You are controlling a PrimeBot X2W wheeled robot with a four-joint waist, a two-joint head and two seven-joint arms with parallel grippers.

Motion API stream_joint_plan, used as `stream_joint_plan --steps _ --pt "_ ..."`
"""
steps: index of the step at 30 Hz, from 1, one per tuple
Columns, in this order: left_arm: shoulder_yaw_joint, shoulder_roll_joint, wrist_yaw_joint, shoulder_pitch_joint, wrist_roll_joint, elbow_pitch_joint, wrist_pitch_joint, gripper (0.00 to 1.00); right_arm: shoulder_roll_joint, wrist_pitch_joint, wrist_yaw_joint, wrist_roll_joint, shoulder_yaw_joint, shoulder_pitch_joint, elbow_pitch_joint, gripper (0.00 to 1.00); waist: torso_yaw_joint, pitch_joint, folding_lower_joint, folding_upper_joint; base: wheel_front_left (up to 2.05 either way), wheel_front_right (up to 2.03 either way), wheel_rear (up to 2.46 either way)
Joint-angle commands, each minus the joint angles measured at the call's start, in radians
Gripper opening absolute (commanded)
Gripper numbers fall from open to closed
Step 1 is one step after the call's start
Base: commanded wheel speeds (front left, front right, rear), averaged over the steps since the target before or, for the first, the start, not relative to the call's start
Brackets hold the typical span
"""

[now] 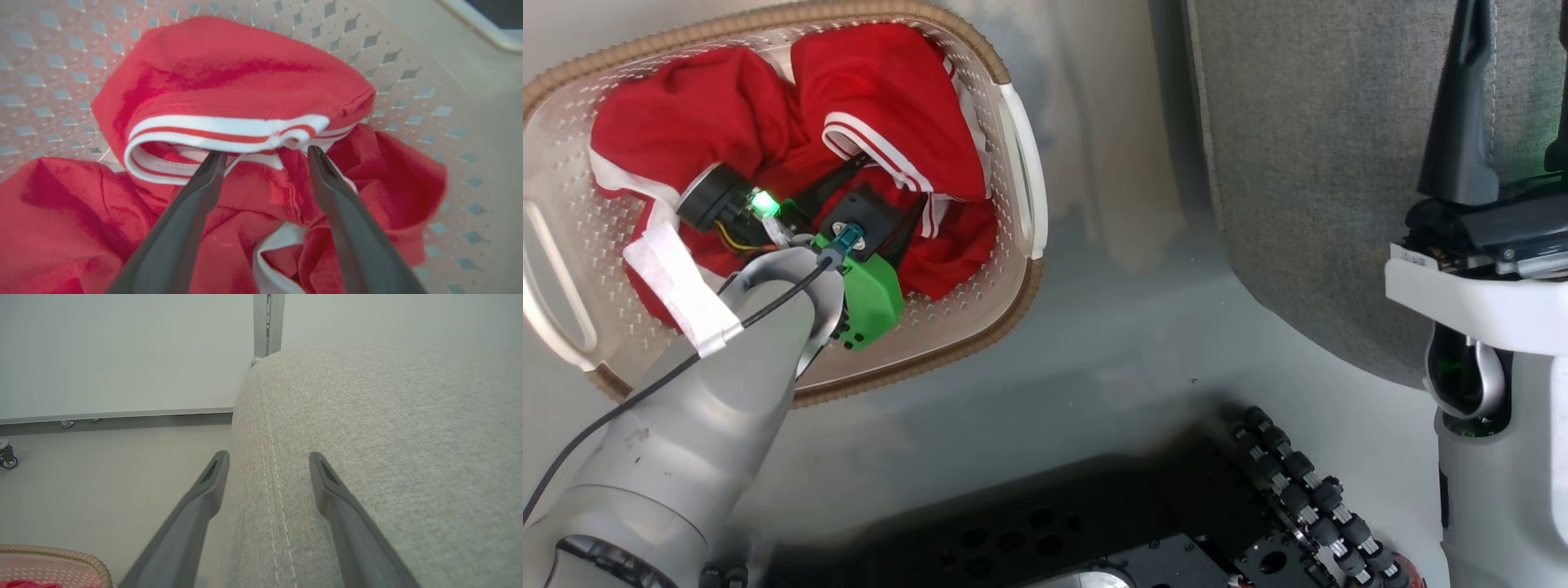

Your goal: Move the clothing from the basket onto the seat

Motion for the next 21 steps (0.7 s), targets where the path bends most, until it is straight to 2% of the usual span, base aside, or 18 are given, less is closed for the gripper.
stream_joint_plan --steps 1,7,10,13,19,20,21 --pt "-0.005 0.006 -0.002 -0.028 -0.007 -0.011 0.000 1.00 -0.001 -0.003 0.000 0.021 -0.010 -0.013 0.001 1.00 -0.006 0.009 -0.0001 0.0000 0.00 0.00 0.00" --pt "-0.014 0.012 -0.002 -0.041 -0.009 -0.047 0.000 1.00 -0.001 -0.003 0.000 0.032 -0.007 -0.013 -0.002 1.00 -0.012 0.019 -0.0001 0.0000 0.00 0.00 0.00" --pt "-0.043 0.002 -0.002 -0.020 -0.057 -0.075 0.000 1.00 -0.001 -0.003 0.000 0.032 -0.002 -0.014 -0.005 1.00 -0.021 0.022 -0.0001 0.0000 0.00 0.00 0.00" --pt "-0.100 0.026 -0.002 -0.033 -0.109 -0.110 0.000 1.00 -0.001 -0.003 0.000 0.028 0.000 -0.008 -0.010 1.00 -0.030 0.021 -0.0001 0.0000 0.00 0.00 0.00" --pt "-0.109 0.045 -0.002 -0.052 -0.135 -0.149 0.000 1.00 -0.001 -0.003 0.000 0.021 0.003 -0.003 -0.017 1.00 -0.040 0.020 -0.0001 0.0000 0.00 0.00 0.00" --pt "-0.111 0.048 -0.002 -0.050 -0.132 -0.154 0.000 0.95 -0.001 -0.003 0.000 0.019 0.004 -0.003 -0.018 1.00 -0.041 0.019 -0.0001 0.0000 0.00 0.00 0.00" --pt "-0.112 0.050 -0.002 -0.049 -0.130 -0.159 0.000 0.57 -0.001 -0.003 0.000 0.018 0.004 -0.002 -0.019 1.00 -0.042 0.018 -0.0001 0.0000 0.00 0.00 0.00"
